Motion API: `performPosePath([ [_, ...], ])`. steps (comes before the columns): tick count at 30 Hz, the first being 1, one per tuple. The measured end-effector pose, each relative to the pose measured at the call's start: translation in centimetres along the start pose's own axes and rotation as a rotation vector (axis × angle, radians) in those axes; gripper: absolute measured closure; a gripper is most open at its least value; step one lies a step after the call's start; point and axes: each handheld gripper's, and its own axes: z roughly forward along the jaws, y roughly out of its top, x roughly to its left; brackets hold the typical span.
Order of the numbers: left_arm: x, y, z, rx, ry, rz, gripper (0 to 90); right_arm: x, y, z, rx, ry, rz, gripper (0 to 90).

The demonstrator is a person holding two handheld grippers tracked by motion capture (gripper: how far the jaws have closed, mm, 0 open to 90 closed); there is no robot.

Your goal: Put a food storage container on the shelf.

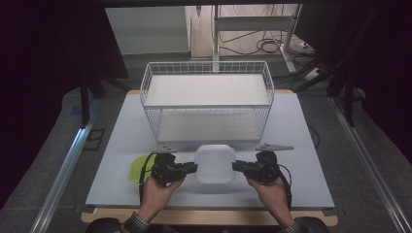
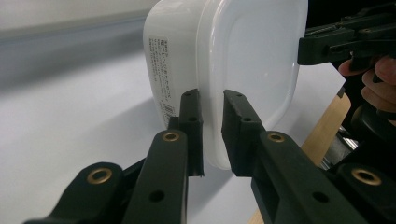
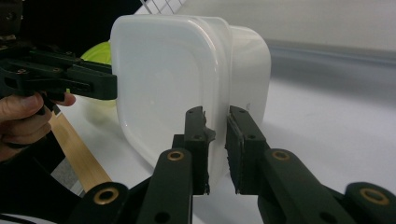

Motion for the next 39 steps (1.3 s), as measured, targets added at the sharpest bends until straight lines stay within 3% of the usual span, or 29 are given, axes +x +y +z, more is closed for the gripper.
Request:
performPosePath([
  [24,-1.1,8.0,-4.6,-0.154,0.032,0.084,79.2,2.0,8.9,-2.7,-0.16,0.029,-0.085,79.2],
  [39,-1.2,14.4,-7.5,-0.218,0.055,0.121,79.2,3.0,15.5,-3.8,-0.228,0.037,-0.129,79.1],
])
